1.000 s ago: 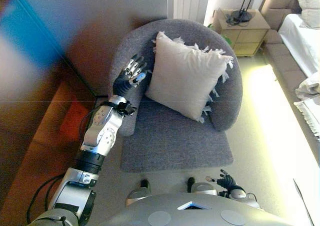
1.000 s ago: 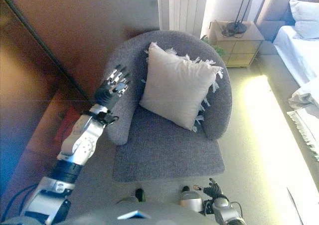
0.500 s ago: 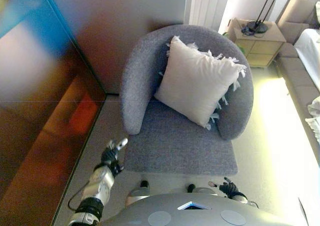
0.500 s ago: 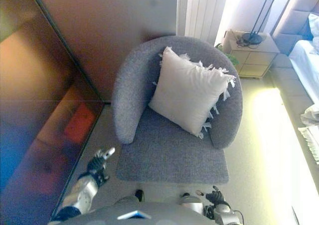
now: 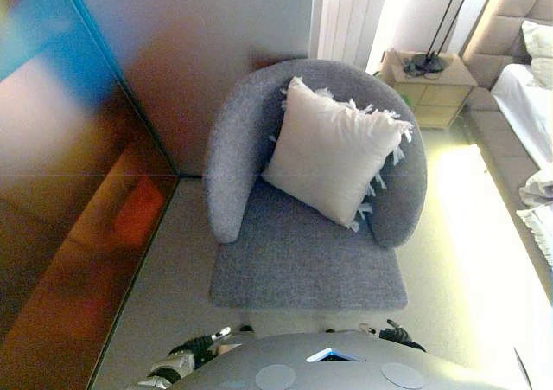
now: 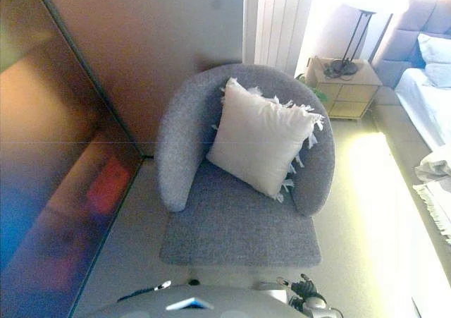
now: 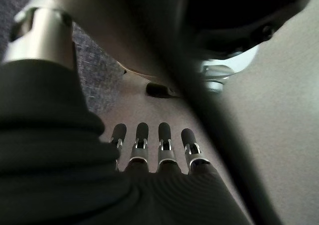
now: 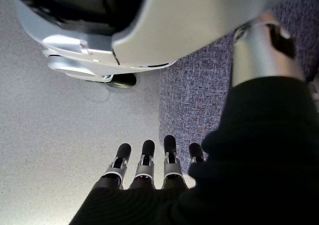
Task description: Pick up the cushion and take it to the sofa
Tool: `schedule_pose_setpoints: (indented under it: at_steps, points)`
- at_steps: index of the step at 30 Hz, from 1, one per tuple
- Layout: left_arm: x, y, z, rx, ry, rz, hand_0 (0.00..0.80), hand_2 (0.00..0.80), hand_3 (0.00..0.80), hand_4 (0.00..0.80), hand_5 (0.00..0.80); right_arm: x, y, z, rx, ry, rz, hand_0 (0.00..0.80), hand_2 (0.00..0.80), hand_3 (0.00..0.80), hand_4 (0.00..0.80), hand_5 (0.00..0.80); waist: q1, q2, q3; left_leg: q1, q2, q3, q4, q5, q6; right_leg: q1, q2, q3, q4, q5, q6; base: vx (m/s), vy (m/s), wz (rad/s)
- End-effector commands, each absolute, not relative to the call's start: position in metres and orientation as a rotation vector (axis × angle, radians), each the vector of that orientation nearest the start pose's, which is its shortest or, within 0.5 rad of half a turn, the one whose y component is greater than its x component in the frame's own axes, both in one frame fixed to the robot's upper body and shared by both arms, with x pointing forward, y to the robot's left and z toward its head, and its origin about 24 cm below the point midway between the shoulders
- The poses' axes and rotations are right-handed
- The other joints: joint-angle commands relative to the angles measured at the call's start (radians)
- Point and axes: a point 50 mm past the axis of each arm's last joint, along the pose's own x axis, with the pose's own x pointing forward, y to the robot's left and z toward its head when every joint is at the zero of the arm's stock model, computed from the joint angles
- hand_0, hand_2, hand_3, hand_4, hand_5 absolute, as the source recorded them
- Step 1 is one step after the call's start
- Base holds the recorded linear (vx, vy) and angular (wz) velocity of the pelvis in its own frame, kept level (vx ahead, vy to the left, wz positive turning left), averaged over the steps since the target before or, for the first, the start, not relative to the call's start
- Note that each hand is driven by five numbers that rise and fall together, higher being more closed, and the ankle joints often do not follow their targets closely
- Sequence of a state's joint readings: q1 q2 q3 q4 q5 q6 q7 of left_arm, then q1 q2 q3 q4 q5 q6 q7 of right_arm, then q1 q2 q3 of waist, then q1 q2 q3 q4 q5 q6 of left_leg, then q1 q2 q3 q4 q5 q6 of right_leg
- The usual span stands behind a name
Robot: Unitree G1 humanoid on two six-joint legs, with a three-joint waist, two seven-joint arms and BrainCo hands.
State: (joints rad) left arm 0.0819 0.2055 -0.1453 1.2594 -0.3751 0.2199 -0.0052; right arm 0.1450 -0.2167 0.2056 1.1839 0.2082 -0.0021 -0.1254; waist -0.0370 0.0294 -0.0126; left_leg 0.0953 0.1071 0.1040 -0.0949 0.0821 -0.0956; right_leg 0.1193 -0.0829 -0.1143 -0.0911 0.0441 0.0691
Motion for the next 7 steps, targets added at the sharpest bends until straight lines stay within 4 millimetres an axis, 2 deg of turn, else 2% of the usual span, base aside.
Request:
schedule_pose_setpoints:
  at_steps: [1, 7]
  points:
    - [0.0579, 0.2154, -0.1722, -0.141, 1.509, 0.272, 0.0, 0.0, 0.0, 0.0, 0.0, 0.0544, -0.2172, -0.1711, -0.208, 1.302, -0.149, 0.0, 0.0, 0.0, 0.0, 0.0, 0.014, -0.045, 0.074, 0.097, -0.039, 0.007, 0.01, -0.158, 0.053, -0.007, -0.068, 0.003, 0.004, 0.0, 0.058, -0.014, 0.011, -0.15]
    - [0.0604, 0.2118, -0.1726, -0.106, 1.509, 0.256, 0.0, 0.0, 0.0, 0.0, 0.0, 0.0539, -0.2153, -0.1719, -0.204, 1.32, -0.154, 0.0, 0.0, 0.0, 0.0, 0.0, 0.025, -0.045, 0.068, 0.094, -0.042, -0.006, 0.009, -0.158, 0.054, -0.008, -0.064, -0.001, 0.004, -0.001, 0.057, -0.008, 0.0, -0.03]
